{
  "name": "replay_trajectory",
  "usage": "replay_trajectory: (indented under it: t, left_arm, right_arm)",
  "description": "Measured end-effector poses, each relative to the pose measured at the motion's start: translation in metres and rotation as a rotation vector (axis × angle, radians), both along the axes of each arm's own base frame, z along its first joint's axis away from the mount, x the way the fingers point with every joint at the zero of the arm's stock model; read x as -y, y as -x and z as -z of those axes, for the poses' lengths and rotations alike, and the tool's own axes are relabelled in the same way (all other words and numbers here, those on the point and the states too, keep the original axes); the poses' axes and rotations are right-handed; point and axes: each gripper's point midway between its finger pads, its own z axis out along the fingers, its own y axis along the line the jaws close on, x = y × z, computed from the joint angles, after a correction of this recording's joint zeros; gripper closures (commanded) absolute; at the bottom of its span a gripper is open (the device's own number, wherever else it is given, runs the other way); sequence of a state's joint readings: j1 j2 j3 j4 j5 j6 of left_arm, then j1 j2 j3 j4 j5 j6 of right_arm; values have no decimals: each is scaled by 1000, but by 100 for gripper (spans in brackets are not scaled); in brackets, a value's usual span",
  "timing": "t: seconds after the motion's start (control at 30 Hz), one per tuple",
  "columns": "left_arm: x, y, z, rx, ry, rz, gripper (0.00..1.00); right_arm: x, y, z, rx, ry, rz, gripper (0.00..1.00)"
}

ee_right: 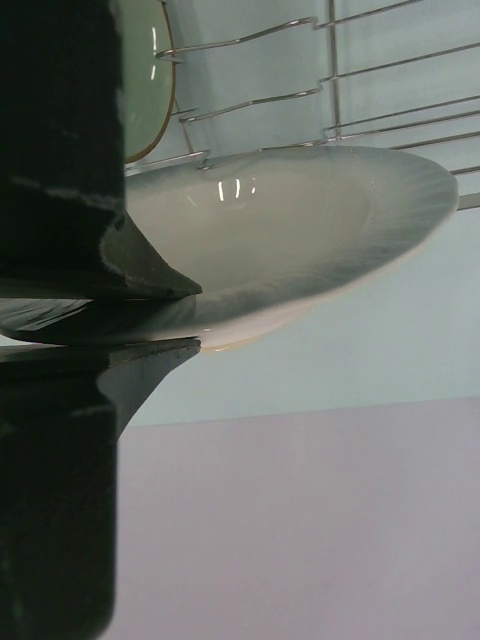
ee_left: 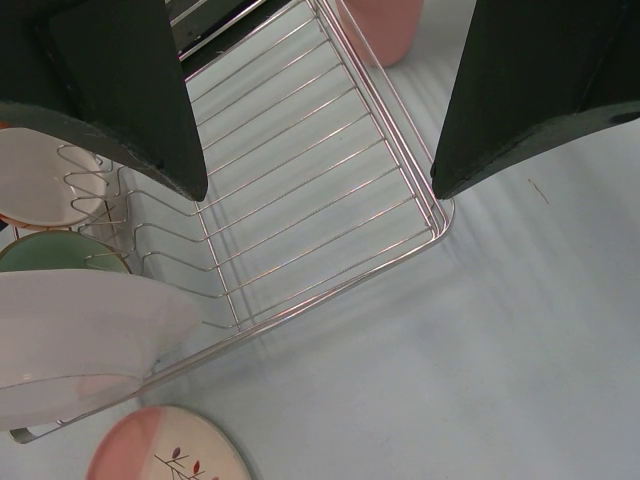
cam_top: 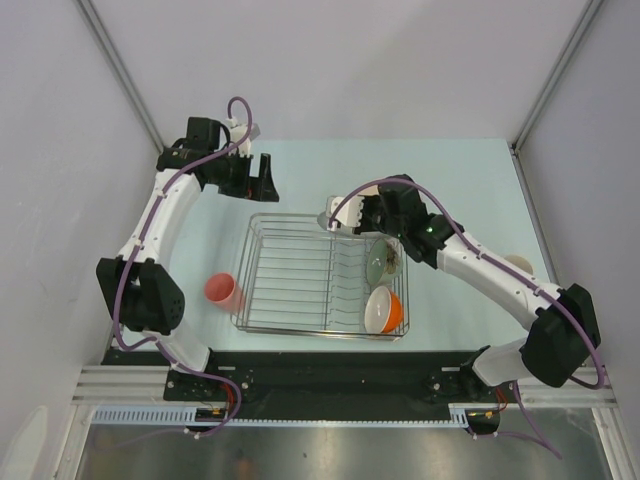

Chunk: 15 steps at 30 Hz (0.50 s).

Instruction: Load the mixed dishes into the dish rack

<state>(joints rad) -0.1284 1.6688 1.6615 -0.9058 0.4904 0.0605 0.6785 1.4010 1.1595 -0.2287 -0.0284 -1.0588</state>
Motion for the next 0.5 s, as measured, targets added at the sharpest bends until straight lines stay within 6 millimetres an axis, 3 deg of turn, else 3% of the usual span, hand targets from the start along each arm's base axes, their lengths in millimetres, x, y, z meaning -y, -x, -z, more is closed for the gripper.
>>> replay_trajectory:
  t: [0.5]
  left_arm:
    - [0,0,1,1,0,1,0]
  right_arm:
    - [-3,-7,13,-24,-22,-13,100]
